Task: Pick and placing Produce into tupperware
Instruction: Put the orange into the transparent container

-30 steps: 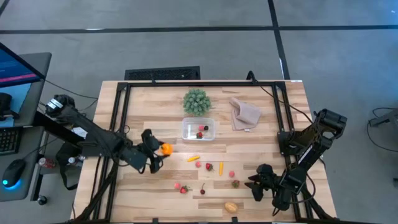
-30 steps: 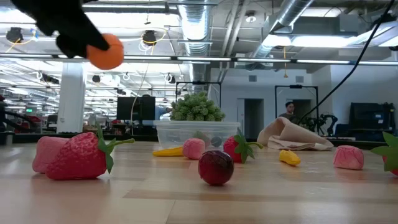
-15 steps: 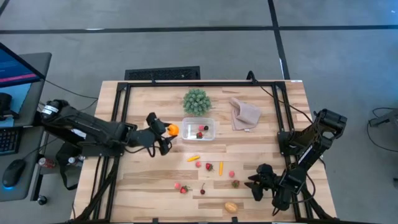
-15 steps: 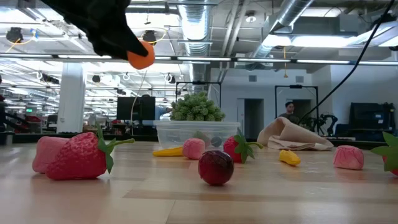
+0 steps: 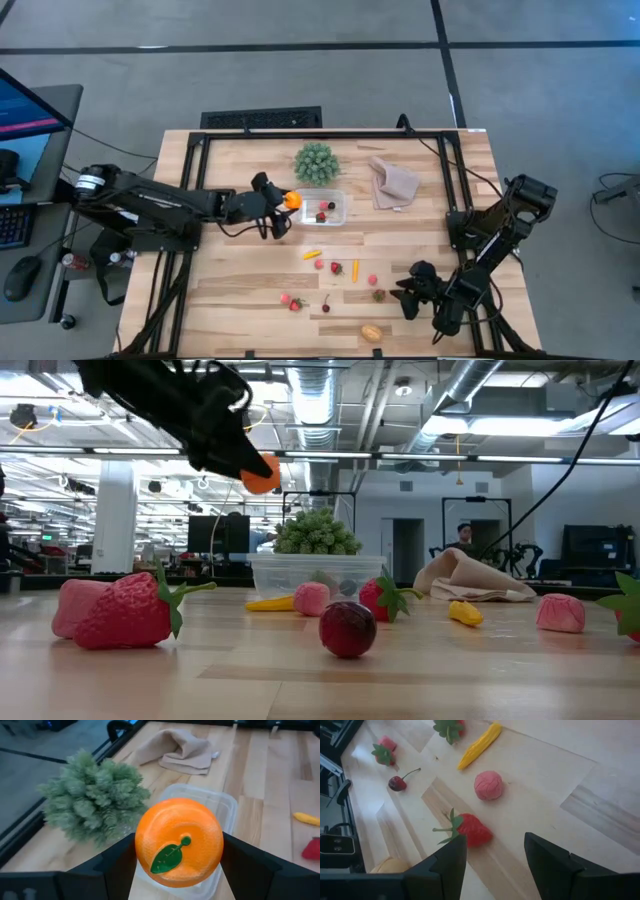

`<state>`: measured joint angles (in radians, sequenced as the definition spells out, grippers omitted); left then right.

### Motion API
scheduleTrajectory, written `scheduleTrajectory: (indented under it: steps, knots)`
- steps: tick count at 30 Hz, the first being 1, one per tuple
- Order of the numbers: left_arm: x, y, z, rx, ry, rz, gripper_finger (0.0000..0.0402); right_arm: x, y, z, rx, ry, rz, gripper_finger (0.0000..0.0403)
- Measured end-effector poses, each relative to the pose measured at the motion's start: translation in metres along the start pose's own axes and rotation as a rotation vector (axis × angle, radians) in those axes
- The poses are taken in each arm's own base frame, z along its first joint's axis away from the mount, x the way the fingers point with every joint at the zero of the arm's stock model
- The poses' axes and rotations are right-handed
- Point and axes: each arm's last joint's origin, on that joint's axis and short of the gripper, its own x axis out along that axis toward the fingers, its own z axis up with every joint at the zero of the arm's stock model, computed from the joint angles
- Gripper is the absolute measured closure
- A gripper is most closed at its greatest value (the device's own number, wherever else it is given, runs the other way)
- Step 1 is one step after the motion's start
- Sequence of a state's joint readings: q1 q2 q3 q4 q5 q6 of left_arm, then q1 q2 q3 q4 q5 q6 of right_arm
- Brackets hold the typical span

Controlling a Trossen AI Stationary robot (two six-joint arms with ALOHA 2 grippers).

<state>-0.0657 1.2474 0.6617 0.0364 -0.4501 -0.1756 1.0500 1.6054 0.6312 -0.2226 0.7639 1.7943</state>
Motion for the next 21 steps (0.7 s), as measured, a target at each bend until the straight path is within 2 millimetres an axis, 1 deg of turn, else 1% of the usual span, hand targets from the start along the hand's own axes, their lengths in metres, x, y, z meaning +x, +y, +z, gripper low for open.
scheduleTrajectory:
  steps: [2,7,12,17,19,21]
  knots:
    - [0.008,0.000,-0.003,-0.001,0.007,0.008,0.0154,0.000,0.001,0.000,-0.006,0.002,0.005,0.0210]
    - [0.032,-0.001,-0.010,-0.013,0.024,-0.032,0.0154,0.000,0.001,0.000,-0.005,0.002,0.007,0.0210]
    - [0.050,0.001,-0.018,-0.025,0.069,-0.043,0.0154,0.001,0.003,0.000,0.010,0.003,0.018,0.0210]
    - [0.063,0.003,-0.015,-0.046,0.099,-0.036,0.0154,0.001,0.003,0.000,0.016,0.006,0.024,0.0210]
    - [0.069,0.005,-0.011,-0.063,0.112,-0.042,0.0155,0.001,0.003,0.000,0.016,0.006,0.024,0.0210]
    - [0.074,0.008,-0.009,-0.077,0.156,-0.049,0.0154,0.001,0.004,0.000,0.018,0.007,0.025,0.0210]
